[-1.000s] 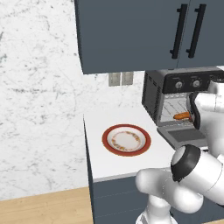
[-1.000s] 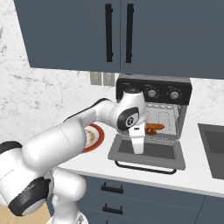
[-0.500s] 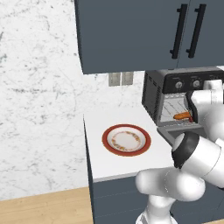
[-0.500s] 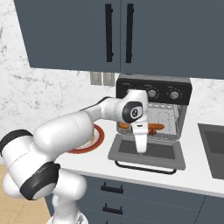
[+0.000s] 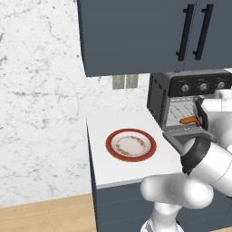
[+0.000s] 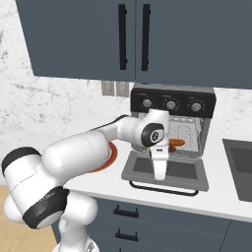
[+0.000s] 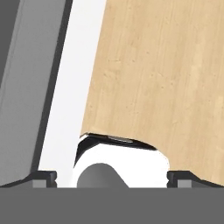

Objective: Pick up the kebab skewer and baguette bread, and place them inside the toaster oven. Close the toaster oven door and start by setting the timer.

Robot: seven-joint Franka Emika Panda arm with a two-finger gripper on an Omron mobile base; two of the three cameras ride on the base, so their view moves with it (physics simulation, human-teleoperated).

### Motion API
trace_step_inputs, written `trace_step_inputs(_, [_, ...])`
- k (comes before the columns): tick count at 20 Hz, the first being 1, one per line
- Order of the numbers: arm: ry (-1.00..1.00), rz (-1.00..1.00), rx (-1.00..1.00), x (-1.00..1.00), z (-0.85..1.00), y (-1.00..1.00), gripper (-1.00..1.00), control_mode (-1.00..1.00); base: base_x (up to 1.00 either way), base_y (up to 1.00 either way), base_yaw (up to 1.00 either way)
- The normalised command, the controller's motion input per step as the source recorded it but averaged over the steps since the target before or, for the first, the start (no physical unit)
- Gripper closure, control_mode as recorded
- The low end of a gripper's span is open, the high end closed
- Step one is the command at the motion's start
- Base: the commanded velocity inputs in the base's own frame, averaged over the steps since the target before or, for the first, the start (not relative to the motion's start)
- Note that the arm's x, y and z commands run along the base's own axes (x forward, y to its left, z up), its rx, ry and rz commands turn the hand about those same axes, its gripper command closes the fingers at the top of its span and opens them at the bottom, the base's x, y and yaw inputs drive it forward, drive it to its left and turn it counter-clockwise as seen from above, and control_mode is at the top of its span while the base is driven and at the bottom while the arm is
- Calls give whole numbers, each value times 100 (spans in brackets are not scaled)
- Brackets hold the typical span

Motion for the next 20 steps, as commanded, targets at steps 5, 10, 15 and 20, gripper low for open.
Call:
trace_step_inputs(5, [0,0,1,0,-20,-7,-100,-100,0,0,0])
trace_step_inputs(10, [0,0,0,0,-7,-3,-100,-100,0,0,0])
trace_step_inputs(15, [0,0,0,6,0,0,-100,-100,0,0,0])
trace_step_inputs(20, [0,0,0,16,-1,0,-100,-100,0,0,0])
